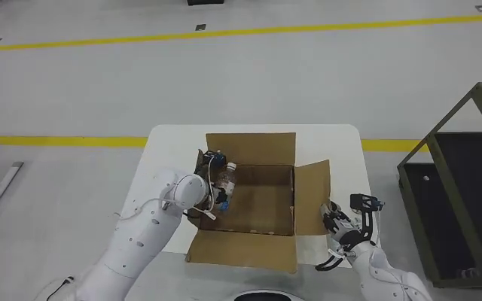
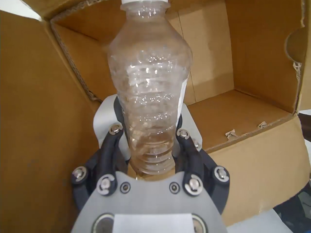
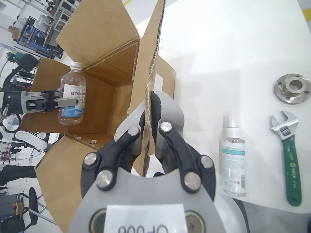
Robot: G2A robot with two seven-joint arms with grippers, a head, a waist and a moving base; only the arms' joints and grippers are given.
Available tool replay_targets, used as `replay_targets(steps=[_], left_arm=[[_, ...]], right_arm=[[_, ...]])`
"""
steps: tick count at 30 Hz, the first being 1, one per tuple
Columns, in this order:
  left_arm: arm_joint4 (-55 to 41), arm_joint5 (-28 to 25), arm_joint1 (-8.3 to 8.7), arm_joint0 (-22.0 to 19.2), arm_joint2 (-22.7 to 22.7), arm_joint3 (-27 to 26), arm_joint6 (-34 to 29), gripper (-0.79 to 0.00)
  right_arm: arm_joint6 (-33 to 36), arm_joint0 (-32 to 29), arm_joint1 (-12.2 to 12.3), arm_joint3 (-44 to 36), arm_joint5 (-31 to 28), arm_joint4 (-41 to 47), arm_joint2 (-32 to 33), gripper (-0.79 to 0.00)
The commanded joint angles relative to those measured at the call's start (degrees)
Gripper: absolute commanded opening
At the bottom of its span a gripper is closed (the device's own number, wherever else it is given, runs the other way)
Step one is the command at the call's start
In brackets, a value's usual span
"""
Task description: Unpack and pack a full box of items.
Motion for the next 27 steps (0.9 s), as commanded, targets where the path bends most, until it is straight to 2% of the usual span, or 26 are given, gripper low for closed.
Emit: replay_targets(steps=[1,8,18,21,27], left_arm=[[0.25,0.25,-0.22,-0.18,0.87,1.12,0.56,-0.785],[-3.58,2.2,-1.53,-0.6,3.36,5.35,2.82,-0.785],[-3.58,2.2,-1.53,-0.6,3.36,5.35,2.82,-0.785],[-1.37,2.25,-1.51,0.16,3.94,6.94,5.16,-0.785],[-2.15,4.2,-3.02,-0.93,6.92,10.99,9.02,-0.785]], right_arm=[[0.11,-0.07,0.02,-0.09,-0.12,-0.1,-0.09,-0.785],[0.16,-0.31,0.07,-0.26,-0.16,-0.46,-0.43,-0.785],[0.62,-0.13,0.13,0.1,-0.02,0.69,-0.12,-0.785],[1.01,-0.13,0.17,0.17,-0.39,1.18,-0.05,-0.785],[1.1,-0.46,0.25,-0.05,-0.62,1.53,0.29,-0.785]])
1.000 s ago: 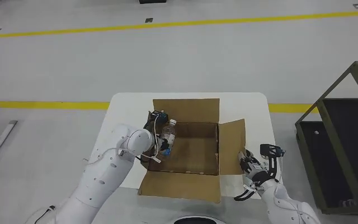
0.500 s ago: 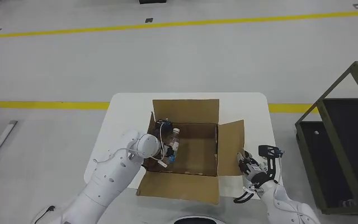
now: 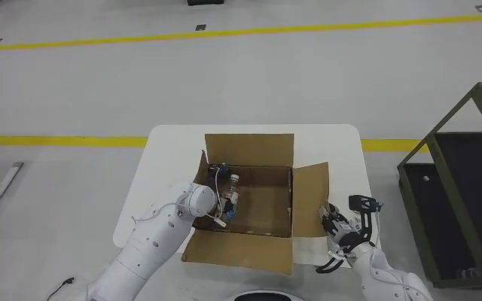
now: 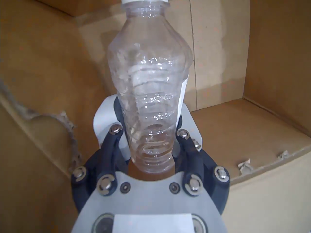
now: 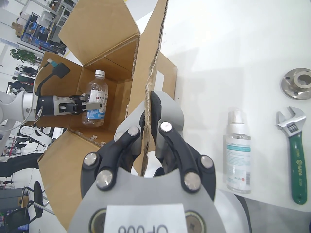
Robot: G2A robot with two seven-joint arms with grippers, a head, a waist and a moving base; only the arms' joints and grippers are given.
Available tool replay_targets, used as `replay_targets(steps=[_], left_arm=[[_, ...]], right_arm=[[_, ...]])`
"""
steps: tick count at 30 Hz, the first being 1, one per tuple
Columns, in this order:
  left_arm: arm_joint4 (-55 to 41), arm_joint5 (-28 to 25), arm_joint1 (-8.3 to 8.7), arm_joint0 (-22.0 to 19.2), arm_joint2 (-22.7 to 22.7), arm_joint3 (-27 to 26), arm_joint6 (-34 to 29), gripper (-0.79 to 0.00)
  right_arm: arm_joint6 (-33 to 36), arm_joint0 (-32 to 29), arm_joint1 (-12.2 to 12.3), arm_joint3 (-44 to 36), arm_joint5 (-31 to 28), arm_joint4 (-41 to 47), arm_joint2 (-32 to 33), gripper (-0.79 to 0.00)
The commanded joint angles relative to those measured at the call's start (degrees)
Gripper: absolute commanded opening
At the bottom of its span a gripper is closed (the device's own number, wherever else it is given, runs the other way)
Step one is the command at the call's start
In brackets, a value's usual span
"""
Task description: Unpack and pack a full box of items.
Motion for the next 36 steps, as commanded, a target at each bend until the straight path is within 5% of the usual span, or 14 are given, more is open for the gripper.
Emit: replay_targets(steps=[1,13,14,15,16,28,36], left_arm=[[0.0,0.6,-0.56,-0.65,1.28,1.07,0.63,-0.785],[-1.38,4.4,-3.37,-4.58,5.46,9.18,-1.91,-0.785],[-1.42,4.51,-3.5,-4.65,5.61,9.35,-1.85,-0.693],[-1.46,4.66,-3.63,-4.7,5.76,9.58,-1.94,-0.453],[-1.5,4.76,-3.75,-4.78,5.87,9.71,-1.94,0.0],[1.3,5.75,-3.51,-4.44,4.63,7.33,-3.11,0.0],[6.4,3.58,-1.3,-1.37,0.11,-3.83,-3.98,0.0]], right_arm=[[-0.03,-0.11,0.02,-0.06,-0.06,0.1,0.08,-0.785],[-0.49,-0.94,0.14,-0.33,-0.14,0.36,0.56,-0.785],[-0.47,-0.97,0.15,-0.3,-0.12,0.43,0.55,-0.785],[-0.49,-0.98,0.15,-0.31,-0.04,0.47,0.58,-0.785],[-0.51,-0.99,0.16,-0.32,0.01,0.45,0.59,-0.785],[-0.35,-1.0,0.26,-0.31,0.22,0.7,0.75,-0.785],[-0.11,-0.31,0.38,0.02,0.3,0.8,1.55,-0.785]])
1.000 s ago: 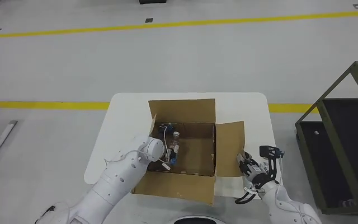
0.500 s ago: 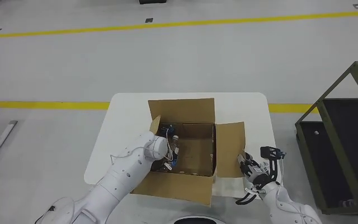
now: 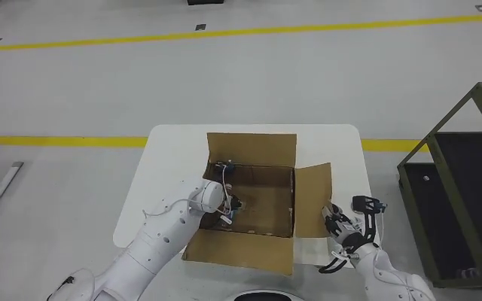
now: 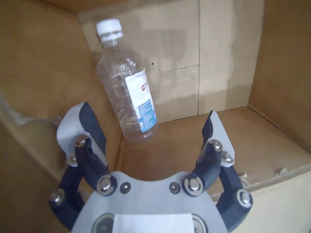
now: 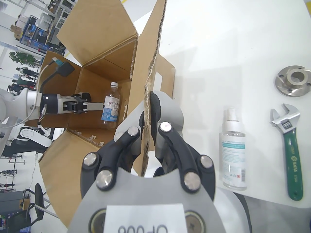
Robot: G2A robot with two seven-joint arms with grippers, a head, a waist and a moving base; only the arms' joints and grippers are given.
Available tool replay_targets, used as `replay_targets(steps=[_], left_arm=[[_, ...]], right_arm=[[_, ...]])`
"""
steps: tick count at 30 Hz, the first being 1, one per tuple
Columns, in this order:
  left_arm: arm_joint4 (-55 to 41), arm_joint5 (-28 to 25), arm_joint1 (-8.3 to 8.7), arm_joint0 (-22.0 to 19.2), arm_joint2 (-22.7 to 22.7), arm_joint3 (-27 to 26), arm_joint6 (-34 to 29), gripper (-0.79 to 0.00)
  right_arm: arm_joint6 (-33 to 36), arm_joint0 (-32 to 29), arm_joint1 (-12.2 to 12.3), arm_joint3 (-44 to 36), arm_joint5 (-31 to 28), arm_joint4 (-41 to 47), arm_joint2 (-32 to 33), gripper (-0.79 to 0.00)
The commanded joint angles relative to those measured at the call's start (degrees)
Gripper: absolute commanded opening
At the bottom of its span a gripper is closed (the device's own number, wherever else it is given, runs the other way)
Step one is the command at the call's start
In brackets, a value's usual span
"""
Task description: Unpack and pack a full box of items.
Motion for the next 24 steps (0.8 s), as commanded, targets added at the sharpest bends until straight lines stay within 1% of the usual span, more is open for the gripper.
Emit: replay_targets(steps=[1,3,5,10,11,12,13,16,19,24], left_arm=[[2.14,-0.37,0.78,1.17,-1.52,-4.05,-1.12,0.0],[2.95,-0.32,1.57,2.67,-3.71,-8.14,-3.11,0.0],[1.49,-0.49,2.24,4.39,-6.36,-12.09,-5.02,0.0],[4.04,-0.25,3.68,8.22,-11.01,-19.95,-6.45,0.0],[3.84,-0.23,3.86,8.9,-11.82,-21.25,-6.77,0.0],[3.85,-0.35,4.04,9.38,-12.62,-22.56,-6.98,0.0],[3.79,-0.42,4.2,9.89,-13.34,-23.81,-7.1,0.0],[3.35,-1.08,4.53,11.06,-14.92,-27.22,-6.85,0.0],[2.48,-2.25,4.7,11.94,-15.98,-30.03,-5.22,0.0],[2.9,-2.02,4.96,13.17,-17.28,-32.72,-3.68,0.0]], right_arm=[[0.19,0.4,0.06,0.33,-0.11,0.04,0.49,-0.785],[0.56,0.8,0.16,0.74,-0.5,-0.03,1.14,-0.785],[1.25,1.15,0.27,1.22,-0.82,-0.04,1.91,-0.785],[3.46,1.53,0.59,1.93,-2.3,-0.32,3.38,-0.785],[4.02,1.58,0.66,2.06,-2.86,-0.3,3.48,-0.702],[4.18,1.64,0.7,2.16,-3.19,-0.35,3.63,-0.169],[4.14,1.65,0.72,2.2,-3.31,-0.24,3.72,0.0],[3.07,1.32,0.73,1.57,-3.7,0.18,4.07,0.0],[1.27,0.33,0.72,-0.13,-3.76,0.41,5.01,0.0],[-0.37,-2.07,0.97,-3.66,-3.85,-2.37,8.8,0.0]])
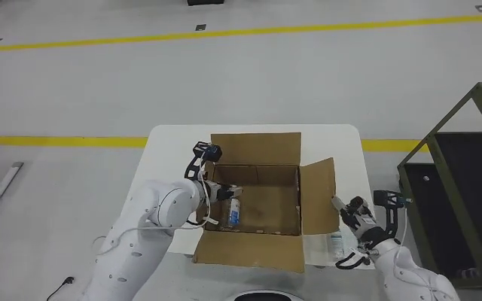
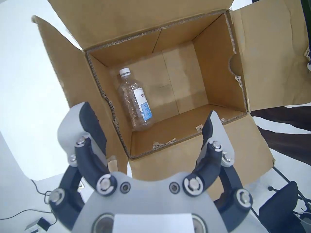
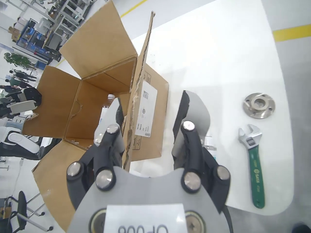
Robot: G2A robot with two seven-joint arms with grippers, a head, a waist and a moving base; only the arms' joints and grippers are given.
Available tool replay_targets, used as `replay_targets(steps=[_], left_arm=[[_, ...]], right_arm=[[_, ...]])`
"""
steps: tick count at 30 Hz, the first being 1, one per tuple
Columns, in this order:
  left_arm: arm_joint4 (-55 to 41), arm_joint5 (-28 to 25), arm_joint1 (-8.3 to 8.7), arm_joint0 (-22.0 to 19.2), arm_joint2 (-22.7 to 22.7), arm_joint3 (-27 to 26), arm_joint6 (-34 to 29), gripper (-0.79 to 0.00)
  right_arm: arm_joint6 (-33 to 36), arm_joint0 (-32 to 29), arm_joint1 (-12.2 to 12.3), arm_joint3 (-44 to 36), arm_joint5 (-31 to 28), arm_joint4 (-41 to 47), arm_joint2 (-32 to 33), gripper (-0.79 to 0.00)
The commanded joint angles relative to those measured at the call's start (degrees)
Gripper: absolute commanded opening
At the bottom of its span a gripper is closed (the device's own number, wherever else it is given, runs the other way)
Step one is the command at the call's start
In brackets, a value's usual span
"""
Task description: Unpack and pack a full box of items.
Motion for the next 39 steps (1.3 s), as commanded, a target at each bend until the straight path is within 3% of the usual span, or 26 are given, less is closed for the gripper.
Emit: replay_targets(steps=[1,4,5,6,7,8,15,28,31,35,36,37,38,39], left_arm=[[0.01,0.26,0.08,0.38,-0.55,-0.87,0.68,0.0],[0.07,0.17,0.25,1.01,-1.55,-1.98,1.3,0.0],[0.03,0.26,0.3,1.21,-1.94,-2.41,1.67,0.0],[-0.19,0.28,0.34,1.42,-2.27,-2.7,1.8,0.0],[-0.22,0.39,0.39,1.57,-2.57,-2.87,1.89,0.0],[-0.22,0.39,0.39,1.57,-2.57,-2.87,1.89,0.0],[-0.22,0.39,0.39,1.57,-2.57,-2.87,1.89,0.0],[-0.22,0.39,0.39,1.57,-2.57,-2.87,1.89,0.0],[-0.22,0.39,0.39,1.57,-2.57,-2.87,1.89,0.0],[-0.22,0.39,0.39,1.57,-2.57,-2.87,1.89,0.0],[-0.22,0.39,0.39,1.57,-2.57,-2.87,1.89,0.0],[-0.22,0.39,0.39,1.57,-2.57,-2.87,1.89,0.0],[-0.22,0.39,0.39,1.57,-2.57,-2.87,1.89,0.0],[-0.22,0.39,0.39,1.57,-2.57,-2.87,1.89,0.0]], right_arm=[[0.06,-0.99,0.17,-1.23,-0.07,-1.76,2.08,0.0],[1.92,-3.07,0.56,-2.36,0.65,-7.34,6.22,0.0],[2.9,-3.64,0.62,-2.4,2.11,-8.68,7.69,-0.259],[3.73,-4.0,0.66,-2.51,3.37,-9.41,9.04,-0.468],[4.63,-4.36,0.73,-2.58,3.85,-10.29,10.2,-0.659],[6.08,-4.89,0.87,-2.41,3.74,-12.04,11.31,-0.785],[18.78,-6.58,1.77,0.49,-0.92,-23.01,11.49,-0.785],[18.91,-6.38,1.79,0.58,-1.51,-23.39,10.85,-0.785],[18.82,-5.95,1.69,-0.02,-1.71,-25.03,7.63,-0.785],[25.21,-2.9,1.43,-0.72,2.19,-27.57,0.87,-0.785],[27.0,-1.55,1.36,-0.78,3.22,-28.1,-0.8,-0.767],[28.93,-0.18,1.35,-0.36,3.88,-29.61,-2.33,-0.594],[29.64,1.26,1.27,-0.2,5.36,-30.93,-3.47,-0.489],[30.61,2.23,1.18,0.21,6.52,-31.72,-4.68,-0.453]])
